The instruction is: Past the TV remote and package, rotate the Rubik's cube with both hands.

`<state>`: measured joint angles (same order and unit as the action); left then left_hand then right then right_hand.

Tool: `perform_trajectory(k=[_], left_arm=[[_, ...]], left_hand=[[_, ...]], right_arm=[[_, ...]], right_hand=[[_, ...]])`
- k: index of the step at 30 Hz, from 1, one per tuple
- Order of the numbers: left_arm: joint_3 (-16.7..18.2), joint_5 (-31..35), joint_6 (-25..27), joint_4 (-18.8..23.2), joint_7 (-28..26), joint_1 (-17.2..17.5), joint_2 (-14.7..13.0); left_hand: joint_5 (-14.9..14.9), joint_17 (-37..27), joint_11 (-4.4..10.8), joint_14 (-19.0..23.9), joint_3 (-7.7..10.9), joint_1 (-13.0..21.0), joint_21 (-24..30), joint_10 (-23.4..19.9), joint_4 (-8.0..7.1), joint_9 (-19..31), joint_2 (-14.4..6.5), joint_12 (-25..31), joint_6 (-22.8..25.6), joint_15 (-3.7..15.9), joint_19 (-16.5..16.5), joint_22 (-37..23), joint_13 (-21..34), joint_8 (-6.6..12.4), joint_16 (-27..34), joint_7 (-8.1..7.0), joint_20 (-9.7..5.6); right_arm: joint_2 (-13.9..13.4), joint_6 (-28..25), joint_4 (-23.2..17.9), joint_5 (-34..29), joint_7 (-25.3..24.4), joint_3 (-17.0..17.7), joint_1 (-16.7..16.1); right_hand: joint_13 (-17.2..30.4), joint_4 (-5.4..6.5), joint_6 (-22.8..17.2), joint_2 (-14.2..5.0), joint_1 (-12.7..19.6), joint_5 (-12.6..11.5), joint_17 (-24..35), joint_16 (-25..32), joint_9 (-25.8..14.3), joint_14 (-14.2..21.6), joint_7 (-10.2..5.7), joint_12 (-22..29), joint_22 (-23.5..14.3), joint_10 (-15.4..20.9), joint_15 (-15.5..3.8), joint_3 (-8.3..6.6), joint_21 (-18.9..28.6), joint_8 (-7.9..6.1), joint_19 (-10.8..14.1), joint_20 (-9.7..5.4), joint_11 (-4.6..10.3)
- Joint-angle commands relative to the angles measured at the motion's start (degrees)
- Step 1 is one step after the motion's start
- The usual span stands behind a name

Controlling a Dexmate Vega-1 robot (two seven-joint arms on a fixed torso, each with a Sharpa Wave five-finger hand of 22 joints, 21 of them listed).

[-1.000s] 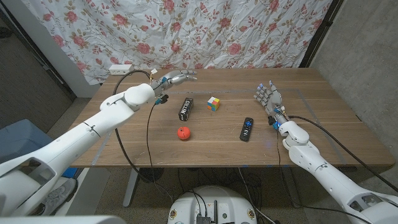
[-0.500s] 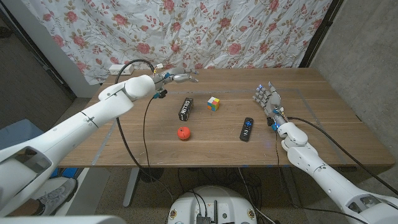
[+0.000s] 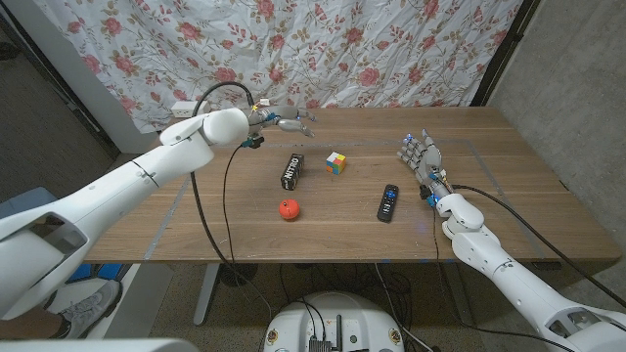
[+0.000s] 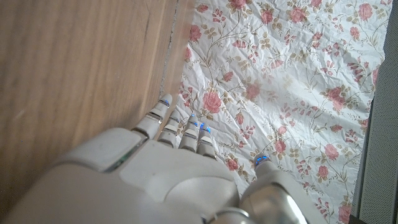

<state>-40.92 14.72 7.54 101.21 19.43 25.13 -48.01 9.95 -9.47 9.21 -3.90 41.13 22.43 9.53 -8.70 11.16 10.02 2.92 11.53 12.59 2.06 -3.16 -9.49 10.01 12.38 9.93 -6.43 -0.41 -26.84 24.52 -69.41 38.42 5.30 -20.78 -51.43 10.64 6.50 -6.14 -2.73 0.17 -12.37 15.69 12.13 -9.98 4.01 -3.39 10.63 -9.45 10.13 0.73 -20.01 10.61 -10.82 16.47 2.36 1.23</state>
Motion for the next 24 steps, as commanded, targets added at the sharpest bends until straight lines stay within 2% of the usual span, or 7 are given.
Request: perform_trajectory(k=[1,3,12,15,19,24], left_arm=[[-3.7,9.6,-0.1,-1.0,5.9,-4.3,2.6],[-4.1,10.4,-0.4,-1.5,6.4,-4.8,3.2],[-6.6,15.5,-1.6,-3.6,8.6,-7.3,5.8],[-7.1,16.6,-2.3,-4.5,8.9,-7.9,6.7],[-7.8,19.7,-3.9,-5.4,6.5,-8.1,7.4],[-9.5,22.3,-4.8,-7.3,8.8,-10.2,9.1]], left_hand=[[0.4,-0.3,0.3,-0.7,-0.05,1.2,0.0,-0.8,-0.2,0.1,0.4,-0.3,0.1,0.55,-1.4,-0.1,0.2,0.0,0.0,-0.03,-0.25],[0.4,-0.3,0.43,-0.7,-0.09,1.4,0.0,-0.7,-0.21,0.1,0.6,-0.4,0.1,0.54,-1.6,-0.1,0.2,-0.01,0.1,0.06,-0.22],[0.3,-0.3,0.57,-1.1,-0.39,2.4,0.2,-0.7,-0.27,0.1,1.8,-0.6,-0.7,0.52,-3.2,-0.1,0.2,-0.29,0.2,0.34,0.09],[0.3,-0.3,0.5,-1.2,-0.47,2.7,0.3,-0.7,-0.3,0.1,2.1,-0.6,-0.9,0.46,-3.4,-0.1,0.2,-0.36,0.2,0.39,0.14],[0.3,-0.3,0.22,-0.8,-0.68,3.4,0.8,-1.6,-0.34,0.1,2.8,-0.4,-0.3,0.53,-2.9,-0.2,0.2,-0.07,0.4,0.5,0.31],[0.2,-0.3,0.21,-0.8,-0.82,3.9,0.8,-2.1,-0.35,0.1,3.3,-0.3,0.2,0.65,-3.1,-0.2,0.2,0.13,0.4,0.57,0.11]], right_arm=[[0.2,1.1,2.0,-0.7,1.1,-0.3,1.5],[0.0,1.4,1.7,-1.5,0.5,-0.4,1.5],[-0.8,2.4,-0.8,-4.1,-3.3,-0.1,0.4],[-1.4,2.1,-2.0,-4.8,-4.4,0.0,-0.2],[-2.2,1.4,-2.9,-5.5,-4.9,-0.1,-0.4],[-2.1,1.5,-2.8,-5.1,-4.9,0.0,-0.7]], right_hand=[[0.2,-0.07,-0.5,-0.16,0.7,-0.6,-0.2,0.1,-0.2,0.6,-0.19,0.5,-0.2,0.6,-0.91,0.0,0.2,-0.3,0.0,-1.13,-0.22],[0.2,-0.1,-0.5,-0.18,0.8,-0.6,-0.3,0.0,-0.2,0.5,0.05,0.6,-0.1,0.7,-1.45,0.0,0.2,-0.24,0.0,-1.7,-0.23],[0.0,-0.41,-1.0,-0.25,1.2,-0.6,-1.0,0.0,-0.2,1.0,3.94,0.6,-0.1,1.4,-2.66,-0.04,-0.2,-0.23,-1.1,-3.94,-0.71],[0.0,-0.49,-1.2,-0.27,1.3,-0.6,-1.1,0.0,-0.2,1.2,4.43,0.6,-0.1,1.6,-2.69,-0.06,-0.3,-0.27,-1.5,-4.24,-0.74],[-0.1,-0.54,-1.5,-0.32,1.4,-0.6,-1.2,0.1,-0.2,1.4,4.69,0.7,0.0,1.8,-2.8,-0.09,-0.3,-0.35,-1.5,-4.38,-0.54],[-0.1,-0.57,-1.4,-0.42,1.4,-0.6,-1.4,0.1,-0.1,1.5,4.38,0.7,0.0,2.0,-2.78,-0.13,-0.2,-0.26,-1.3,-4.45,-0.38]])
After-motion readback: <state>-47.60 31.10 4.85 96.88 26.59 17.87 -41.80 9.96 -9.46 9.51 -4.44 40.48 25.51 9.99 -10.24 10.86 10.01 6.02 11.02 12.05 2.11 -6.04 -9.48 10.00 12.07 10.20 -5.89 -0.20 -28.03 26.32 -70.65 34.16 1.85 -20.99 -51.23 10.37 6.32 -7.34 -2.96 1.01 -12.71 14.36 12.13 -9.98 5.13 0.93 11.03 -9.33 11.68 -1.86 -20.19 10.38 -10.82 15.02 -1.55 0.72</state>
